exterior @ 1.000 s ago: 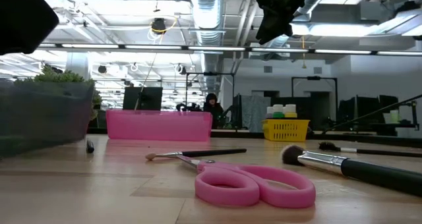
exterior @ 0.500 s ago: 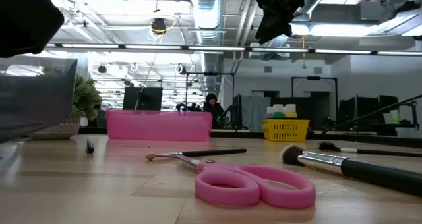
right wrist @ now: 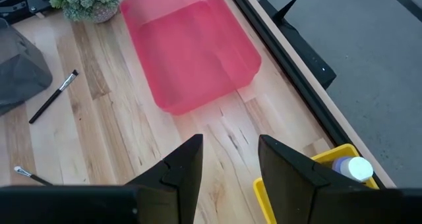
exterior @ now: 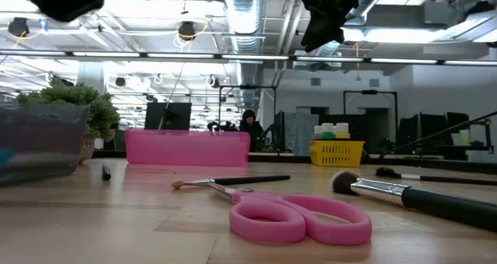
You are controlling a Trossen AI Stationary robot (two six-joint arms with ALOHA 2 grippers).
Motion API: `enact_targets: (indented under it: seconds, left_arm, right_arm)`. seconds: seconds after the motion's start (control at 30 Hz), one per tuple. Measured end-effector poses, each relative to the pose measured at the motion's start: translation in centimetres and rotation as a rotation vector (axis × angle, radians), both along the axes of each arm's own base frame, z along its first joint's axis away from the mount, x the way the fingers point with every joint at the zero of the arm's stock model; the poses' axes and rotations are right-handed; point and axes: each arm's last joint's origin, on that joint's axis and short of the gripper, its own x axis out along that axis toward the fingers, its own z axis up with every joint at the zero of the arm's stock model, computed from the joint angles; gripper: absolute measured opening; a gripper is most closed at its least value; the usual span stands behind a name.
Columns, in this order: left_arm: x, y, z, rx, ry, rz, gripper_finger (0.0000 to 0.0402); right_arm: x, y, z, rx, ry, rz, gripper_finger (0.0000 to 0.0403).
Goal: Pick & Place Paint Supplies
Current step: Put the blue scissors into the black bin
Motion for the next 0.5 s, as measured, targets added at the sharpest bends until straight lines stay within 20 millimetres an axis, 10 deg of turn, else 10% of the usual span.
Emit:
enact_targets:
  seconds: [0.5]
  left_arm:
    - [-0.2, 1.6, 5.6, 0.180, -0.330, -0.035, 0.0000]
  right_arm:
    - [-0.1, 0.1, -0.1, 0.011, 0.014, -0.001, 0.0143]
